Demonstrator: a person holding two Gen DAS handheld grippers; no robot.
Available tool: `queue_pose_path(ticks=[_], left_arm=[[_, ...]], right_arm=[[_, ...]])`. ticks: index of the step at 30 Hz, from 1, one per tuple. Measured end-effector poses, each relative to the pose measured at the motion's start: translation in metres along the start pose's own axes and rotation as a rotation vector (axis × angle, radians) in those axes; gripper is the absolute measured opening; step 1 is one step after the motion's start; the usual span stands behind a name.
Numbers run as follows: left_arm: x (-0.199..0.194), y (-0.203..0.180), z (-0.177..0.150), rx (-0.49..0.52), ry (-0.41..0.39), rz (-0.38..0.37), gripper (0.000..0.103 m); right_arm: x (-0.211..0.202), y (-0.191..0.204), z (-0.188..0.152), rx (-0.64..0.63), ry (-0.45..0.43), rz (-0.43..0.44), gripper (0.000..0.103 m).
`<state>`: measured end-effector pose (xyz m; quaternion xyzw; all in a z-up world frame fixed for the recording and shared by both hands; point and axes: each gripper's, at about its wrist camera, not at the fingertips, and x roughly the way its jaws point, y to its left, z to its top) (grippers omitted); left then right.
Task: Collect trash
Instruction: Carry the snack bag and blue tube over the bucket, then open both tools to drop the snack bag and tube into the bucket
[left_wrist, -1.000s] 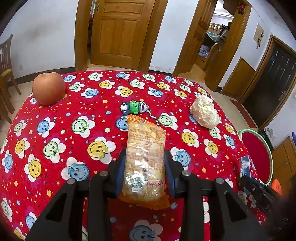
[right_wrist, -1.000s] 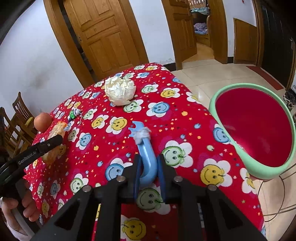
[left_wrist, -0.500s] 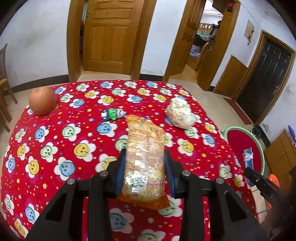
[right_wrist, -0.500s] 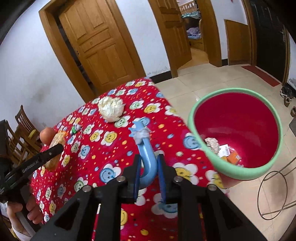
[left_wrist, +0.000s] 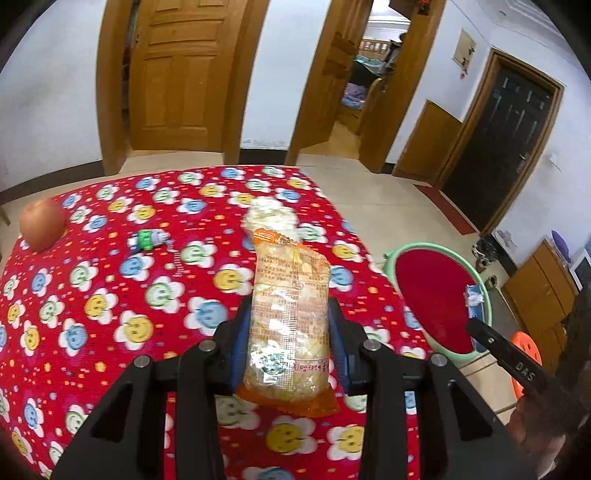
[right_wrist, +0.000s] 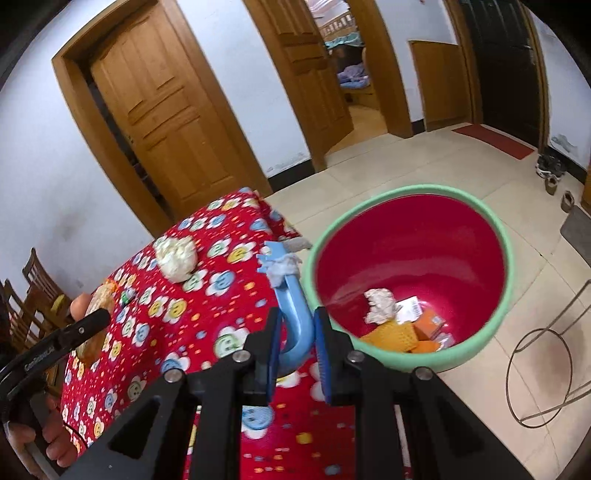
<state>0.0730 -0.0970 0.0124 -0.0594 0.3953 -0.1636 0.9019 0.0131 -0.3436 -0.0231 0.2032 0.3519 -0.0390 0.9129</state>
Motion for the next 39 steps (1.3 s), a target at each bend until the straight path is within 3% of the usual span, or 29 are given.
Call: queue_pose_path(ticks=[22, 26, 39], left_arm=[[0.049, -0.106, 0.004, 0.162, 0.089, -0.113, 0.038], [0.058, -0.119, 0.003, 0.183, 0.103, -0.122, 0.038], [0.089, -0.159, -0.005, 0.249, 0.16, -0.166, 0.038]], right_arm=[[0.016, -0.092, 0.011, 0.144, 0.006, -0.07, 0.02], [0.016, -0.102, 0.012, 0.157, 0.006, -0.069, 0.028], [-0.001, -0.126, 0.012, 0.203, -0.032, -0.078, 0.037]])
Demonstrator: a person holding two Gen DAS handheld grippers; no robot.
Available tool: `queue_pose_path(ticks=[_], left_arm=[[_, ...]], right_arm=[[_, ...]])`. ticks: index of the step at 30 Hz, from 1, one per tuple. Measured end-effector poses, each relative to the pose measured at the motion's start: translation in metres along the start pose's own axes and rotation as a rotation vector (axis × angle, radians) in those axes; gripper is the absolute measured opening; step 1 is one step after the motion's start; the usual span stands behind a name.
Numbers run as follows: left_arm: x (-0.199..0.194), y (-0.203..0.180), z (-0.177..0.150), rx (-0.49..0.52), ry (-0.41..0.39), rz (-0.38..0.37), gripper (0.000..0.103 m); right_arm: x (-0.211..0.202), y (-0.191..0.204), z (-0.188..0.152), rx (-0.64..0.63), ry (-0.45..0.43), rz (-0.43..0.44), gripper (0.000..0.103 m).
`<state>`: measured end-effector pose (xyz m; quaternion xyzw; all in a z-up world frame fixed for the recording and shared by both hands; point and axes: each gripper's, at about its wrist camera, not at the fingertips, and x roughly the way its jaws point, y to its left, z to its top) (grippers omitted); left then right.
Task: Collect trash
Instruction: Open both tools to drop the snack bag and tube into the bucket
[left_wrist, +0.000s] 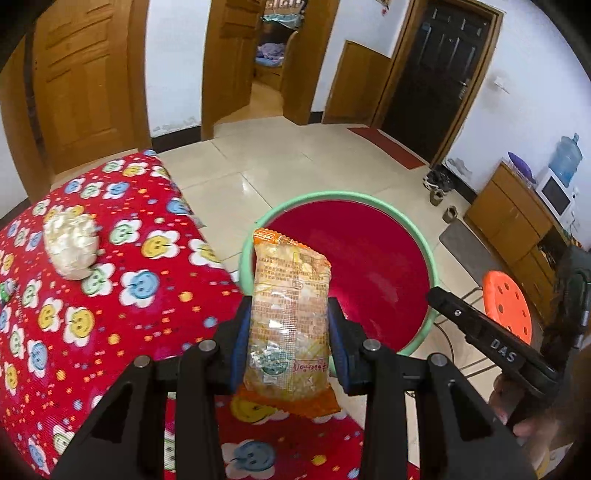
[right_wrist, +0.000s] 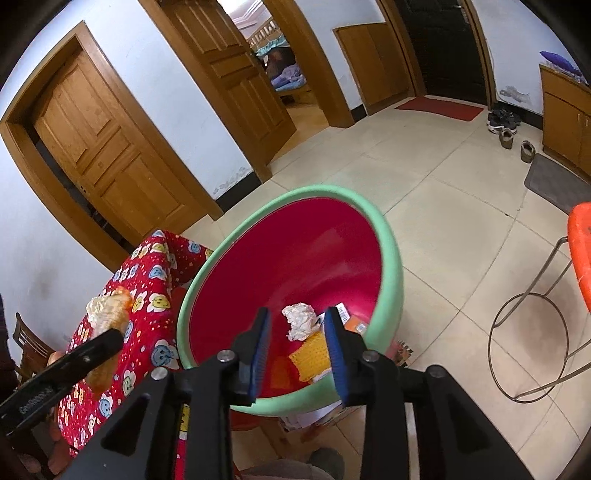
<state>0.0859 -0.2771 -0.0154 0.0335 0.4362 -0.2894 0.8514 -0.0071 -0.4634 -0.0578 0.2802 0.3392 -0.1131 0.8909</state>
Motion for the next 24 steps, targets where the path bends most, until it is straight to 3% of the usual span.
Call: queue_pose_path(ticks=[11, 14, 24], left_arm=[[0.028, -0.022, 0.002, 0.037, 0.047, -0.01, 0.041], [0.027, -0.024, 0.002, 0.033, 0.04, -0.003, 0.053], [0.007, -0.014, 0.004, 0.007, 0.001, 0.02, 0.055]], right_arm=[[-0.012, -0.015, 0.002, 0.043, -0.027, -0.001, 0.04], [-0.014, -0.017, 0.002, 0.051, -0.031, 0.002, 0.042], [-0.023, -0.011, 0.0, 0.039, -0.044, 0.027, 0.047]])
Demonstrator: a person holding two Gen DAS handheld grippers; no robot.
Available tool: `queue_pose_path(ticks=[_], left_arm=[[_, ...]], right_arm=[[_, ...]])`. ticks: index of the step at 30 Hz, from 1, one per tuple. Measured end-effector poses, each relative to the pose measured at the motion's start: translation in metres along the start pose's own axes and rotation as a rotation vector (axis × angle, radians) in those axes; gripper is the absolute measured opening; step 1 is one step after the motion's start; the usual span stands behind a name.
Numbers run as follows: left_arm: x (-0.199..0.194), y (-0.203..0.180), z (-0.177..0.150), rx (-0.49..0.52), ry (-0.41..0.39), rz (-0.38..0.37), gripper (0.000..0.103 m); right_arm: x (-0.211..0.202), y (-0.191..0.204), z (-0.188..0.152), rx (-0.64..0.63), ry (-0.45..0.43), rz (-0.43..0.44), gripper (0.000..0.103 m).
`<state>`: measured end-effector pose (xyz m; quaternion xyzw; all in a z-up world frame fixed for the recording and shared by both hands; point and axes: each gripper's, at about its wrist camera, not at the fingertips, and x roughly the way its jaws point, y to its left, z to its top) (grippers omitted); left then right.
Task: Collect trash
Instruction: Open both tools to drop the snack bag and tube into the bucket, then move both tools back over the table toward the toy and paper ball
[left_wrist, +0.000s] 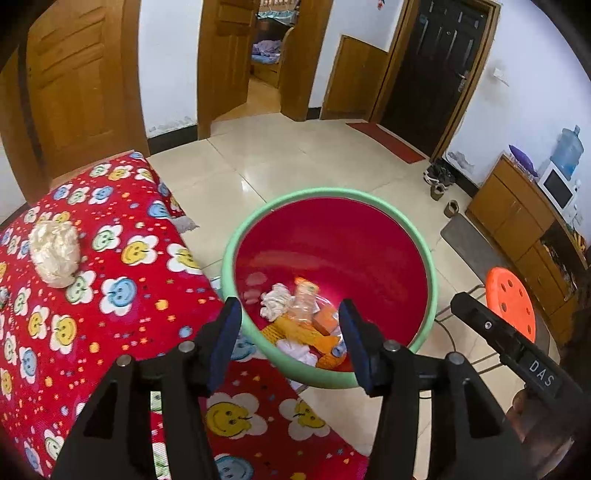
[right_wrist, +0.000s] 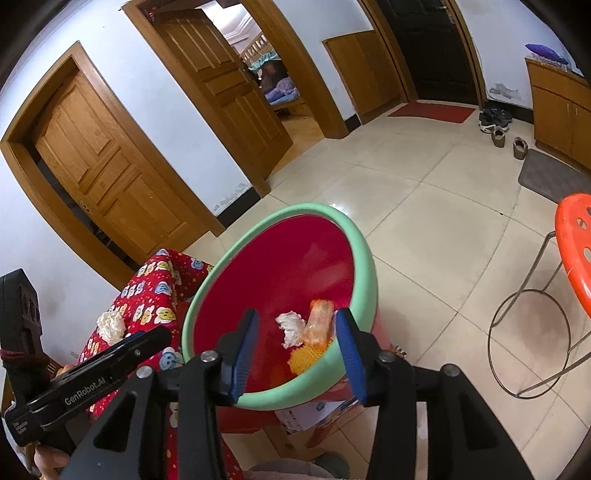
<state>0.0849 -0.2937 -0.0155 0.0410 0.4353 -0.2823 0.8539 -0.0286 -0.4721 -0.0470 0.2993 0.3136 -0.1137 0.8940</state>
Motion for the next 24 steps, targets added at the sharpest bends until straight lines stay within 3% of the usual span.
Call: queue_pose_path(ticks=[15, 24], left_arm=[[-0.056, 0.07, -0.009, -0.119, -0.078, 0.11, 0.056], [-0.099, 0.124, -0.014, -0.204, -0.144, 0.203, 0.064]], right_arm=[[-0.007, 0.047, -0.007, -0.064, 0.0, 0.075, 0.06], [-0.01, 0.097, -0.008, -0.149, 0.01, 0.126, 0.071]])
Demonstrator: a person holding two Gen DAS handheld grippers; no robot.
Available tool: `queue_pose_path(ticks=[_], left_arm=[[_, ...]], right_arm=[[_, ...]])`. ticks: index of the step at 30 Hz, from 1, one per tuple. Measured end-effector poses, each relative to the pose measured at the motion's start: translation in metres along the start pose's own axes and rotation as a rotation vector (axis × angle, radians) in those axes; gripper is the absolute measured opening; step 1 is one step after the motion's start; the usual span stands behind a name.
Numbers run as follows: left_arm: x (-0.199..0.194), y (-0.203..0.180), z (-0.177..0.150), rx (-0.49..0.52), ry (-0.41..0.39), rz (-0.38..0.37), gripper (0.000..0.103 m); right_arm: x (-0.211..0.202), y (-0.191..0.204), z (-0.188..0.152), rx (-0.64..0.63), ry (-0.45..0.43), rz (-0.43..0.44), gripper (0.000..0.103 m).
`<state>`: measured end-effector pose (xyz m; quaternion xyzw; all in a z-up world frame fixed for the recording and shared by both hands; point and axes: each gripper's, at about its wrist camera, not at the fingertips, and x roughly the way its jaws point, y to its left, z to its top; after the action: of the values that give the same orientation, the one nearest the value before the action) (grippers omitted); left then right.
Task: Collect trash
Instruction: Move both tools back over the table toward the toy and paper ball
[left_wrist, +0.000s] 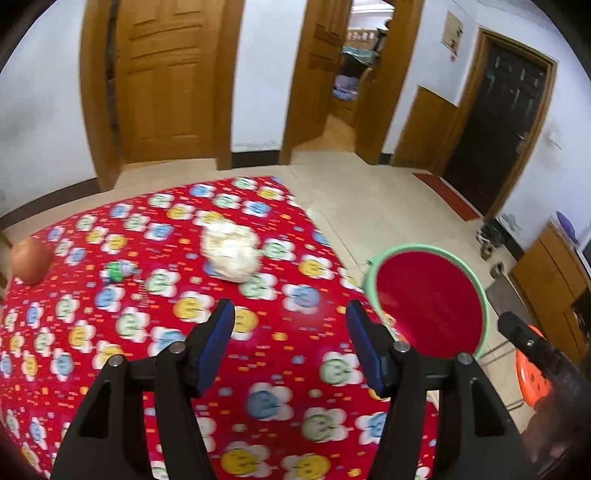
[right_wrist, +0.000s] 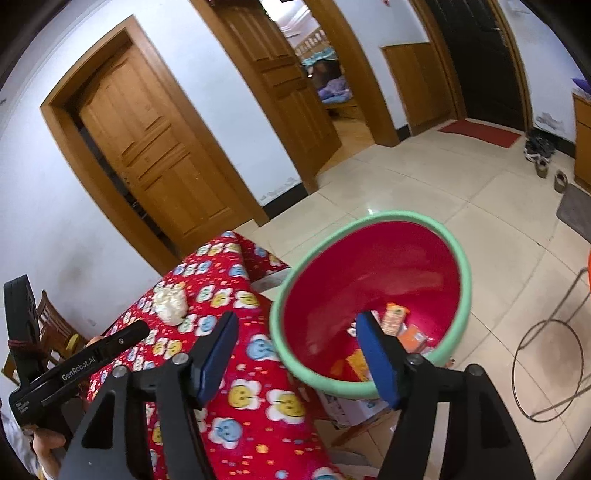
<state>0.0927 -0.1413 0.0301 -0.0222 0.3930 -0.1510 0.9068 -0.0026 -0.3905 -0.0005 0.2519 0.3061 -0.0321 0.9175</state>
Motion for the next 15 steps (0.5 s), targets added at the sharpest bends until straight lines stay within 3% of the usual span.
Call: queue_pose_path(ticks=[15], left_arm=[[-0.029, 0.101, 0.023, -0.089, -0.069, 0.19, 0.067]], right_arm=[[0.026, 0.097, 0.018, -0.158, 0.042, 0.085, 0.076]])
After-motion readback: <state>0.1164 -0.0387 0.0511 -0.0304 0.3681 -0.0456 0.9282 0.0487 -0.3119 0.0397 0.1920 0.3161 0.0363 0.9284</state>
